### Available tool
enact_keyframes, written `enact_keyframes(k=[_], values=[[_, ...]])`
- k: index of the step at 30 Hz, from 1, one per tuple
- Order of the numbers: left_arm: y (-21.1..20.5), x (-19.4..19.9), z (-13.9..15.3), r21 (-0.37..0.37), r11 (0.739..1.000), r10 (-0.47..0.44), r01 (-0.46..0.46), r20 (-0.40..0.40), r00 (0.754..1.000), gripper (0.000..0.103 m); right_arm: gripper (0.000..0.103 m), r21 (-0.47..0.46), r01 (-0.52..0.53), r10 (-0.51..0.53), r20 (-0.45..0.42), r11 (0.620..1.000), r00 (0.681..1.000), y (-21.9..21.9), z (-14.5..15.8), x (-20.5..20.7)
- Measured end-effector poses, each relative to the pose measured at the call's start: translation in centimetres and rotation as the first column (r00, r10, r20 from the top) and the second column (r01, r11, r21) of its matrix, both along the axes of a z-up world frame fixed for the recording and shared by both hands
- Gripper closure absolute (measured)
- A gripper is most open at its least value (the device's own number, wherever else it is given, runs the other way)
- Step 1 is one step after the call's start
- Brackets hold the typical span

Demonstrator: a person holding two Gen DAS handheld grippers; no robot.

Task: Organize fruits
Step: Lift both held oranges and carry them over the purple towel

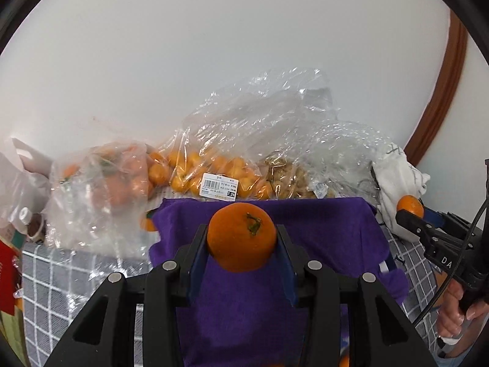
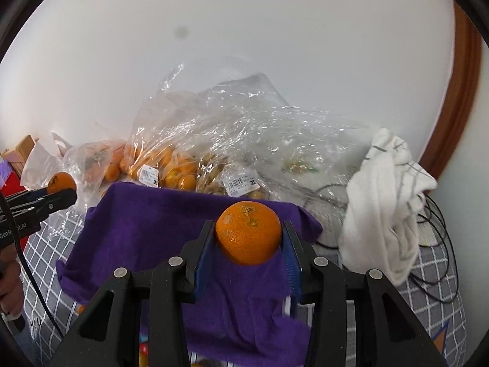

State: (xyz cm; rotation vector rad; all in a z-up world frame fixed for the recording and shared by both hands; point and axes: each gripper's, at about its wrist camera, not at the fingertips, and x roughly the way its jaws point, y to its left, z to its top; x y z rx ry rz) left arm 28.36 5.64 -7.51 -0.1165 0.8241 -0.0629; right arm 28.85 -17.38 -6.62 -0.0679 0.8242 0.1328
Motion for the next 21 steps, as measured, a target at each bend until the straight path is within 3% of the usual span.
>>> enact_keyframes(k=[12,21], values=[[0.0,4.6,-6.0,-0.003,1.0,0.006,-0.006,-0.116,0.993,0.063,0.061,-0.022,-0.011,0.007,-0.15,1.0,0.989,0.8,-6.9,4.4],[-0.4,5.3,-8.7,0.003,1.0,-0.009,0.009,-0.177,0.984,0.063,0.061,-0.038,-0.02,0.012,-0.201,0.999,0.98,1.5,-9.4,5.0]])
